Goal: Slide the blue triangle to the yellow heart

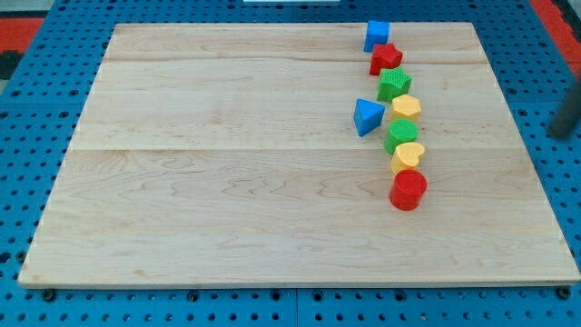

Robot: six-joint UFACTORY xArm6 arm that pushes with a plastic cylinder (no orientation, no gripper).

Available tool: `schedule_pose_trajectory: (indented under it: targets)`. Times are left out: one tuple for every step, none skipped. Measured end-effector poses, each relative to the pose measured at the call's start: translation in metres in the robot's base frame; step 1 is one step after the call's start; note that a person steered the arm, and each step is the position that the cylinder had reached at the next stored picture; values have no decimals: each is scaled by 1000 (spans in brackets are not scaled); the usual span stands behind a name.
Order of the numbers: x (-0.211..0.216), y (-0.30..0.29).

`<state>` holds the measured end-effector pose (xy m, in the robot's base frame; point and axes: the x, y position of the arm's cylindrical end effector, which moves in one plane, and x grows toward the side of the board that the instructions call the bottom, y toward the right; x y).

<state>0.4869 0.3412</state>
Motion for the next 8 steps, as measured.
schedule_pose_trajectory:
  targets:
    - [113,-26]
    - [131,-51]
    - [131,-62]
    - [131,-93]
    - [132,-160]
    - [132,-262]
    - [123,-332]
    - [111,-394]
